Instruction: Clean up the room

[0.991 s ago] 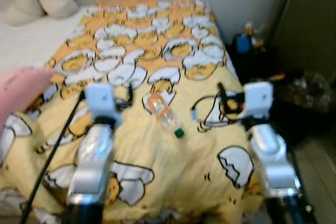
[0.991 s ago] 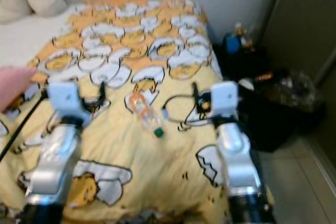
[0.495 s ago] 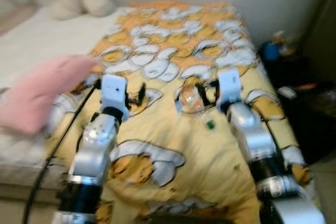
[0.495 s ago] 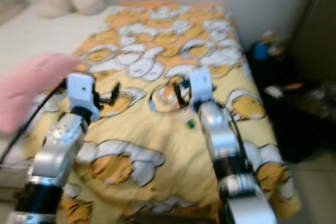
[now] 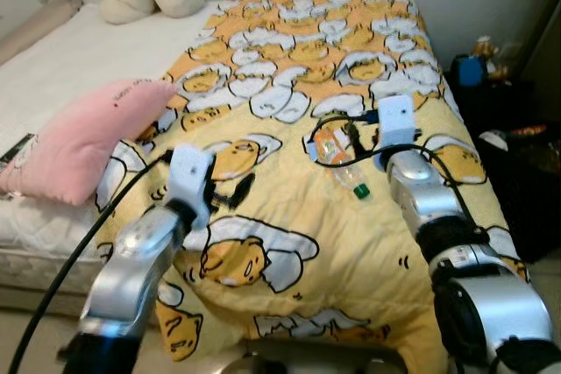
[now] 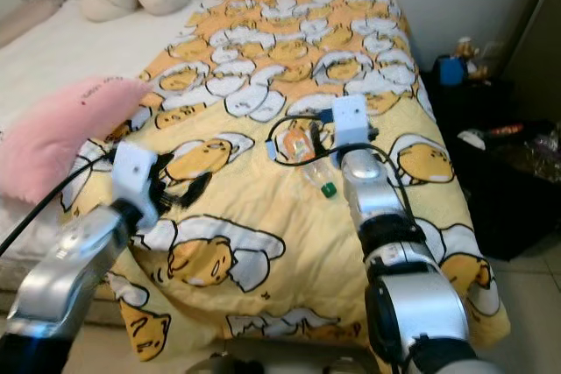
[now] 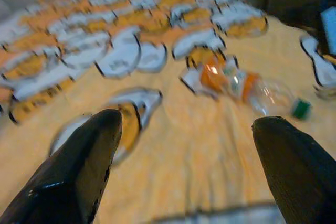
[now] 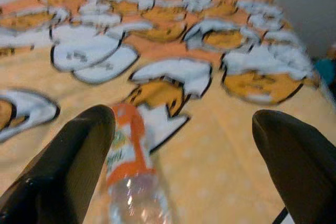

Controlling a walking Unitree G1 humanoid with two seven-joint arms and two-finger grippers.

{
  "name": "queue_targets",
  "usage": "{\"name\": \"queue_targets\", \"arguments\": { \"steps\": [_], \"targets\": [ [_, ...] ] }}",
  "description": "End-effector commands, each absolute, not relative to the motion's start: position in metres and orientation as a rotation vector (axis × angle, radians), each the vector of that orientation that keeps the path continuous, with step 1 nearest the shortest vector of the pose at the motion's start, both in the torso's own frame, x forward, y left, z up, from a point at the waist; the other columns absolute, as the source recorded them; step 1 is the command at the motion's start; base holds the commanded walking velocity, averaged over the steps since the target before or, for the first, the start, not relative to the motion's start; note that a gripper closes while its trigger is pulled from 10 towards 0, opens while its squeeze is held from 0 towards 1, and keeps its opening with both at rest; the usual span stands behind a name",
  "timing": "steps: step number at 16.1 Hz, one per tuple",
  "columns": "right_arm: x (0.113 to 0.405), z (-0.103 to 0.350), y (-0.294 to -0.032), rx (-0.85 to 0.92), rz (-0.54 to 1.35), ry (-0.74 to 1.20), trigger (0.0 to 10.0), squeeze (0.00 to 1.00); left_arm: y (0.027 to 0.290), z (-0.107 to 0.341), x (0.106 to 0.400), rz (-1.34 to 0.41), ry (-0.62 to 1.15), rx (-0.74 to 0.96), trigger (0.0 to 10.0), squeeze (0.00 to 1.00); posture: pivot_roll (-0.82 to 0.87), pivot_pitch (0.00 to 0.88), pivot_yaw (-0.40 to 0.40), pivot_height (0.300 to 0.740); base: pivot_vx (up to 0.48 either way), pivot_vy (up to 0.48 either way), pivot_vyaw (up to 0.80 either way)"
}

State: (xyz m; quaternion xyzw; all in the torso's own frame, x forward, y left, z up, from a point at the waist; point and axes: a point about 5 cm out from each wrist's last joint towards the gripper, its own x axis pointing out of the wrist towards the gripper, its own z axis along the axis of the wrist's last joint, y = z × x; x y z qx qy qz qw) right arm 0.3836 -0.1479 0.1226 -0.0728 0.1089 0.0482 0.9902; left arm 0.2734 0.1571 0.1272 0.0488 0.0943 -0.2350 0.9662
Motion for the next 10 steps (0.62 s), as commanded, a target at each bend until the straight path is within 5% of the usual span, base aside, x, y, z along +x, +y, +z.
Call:
{"name": "queue_targets", "arguments": {
  "steps": [1, 3, 10],
  "targets": [
    [0.385, 0.122, -0.141, -0.159, 0.129, 0.256, 10.0, 0.0, 0.157, 0.129, 0.266, -0.532, 0.235, 0.088, 10.0, 0.0, 0.06, 0.116, 0.149, 0.735, 0.0, 0.0, 0.0],
    [0.384, 0.114, -0.137, -0.182, 0.172, 0.327, 10.0, 0.0, 0.147, 0.131, 0.247, -0.692, 0.278, 0.113, 10.0, 0.0, 0.08, 0.132, 0.144, 0.735, 0.0, 0.0, 0.0],
    [0.383, 0.105, -0.143, -0.252, 0.141, 0.392, 10.0, 0.0, 0.143, 0.142, 0.229, -0.725, 0.314, 0.077, 10.0, 0.0, 0.12, 0.194, 0.146, 0.735, 0.0, 0.0, 0.0]
  ]
}}
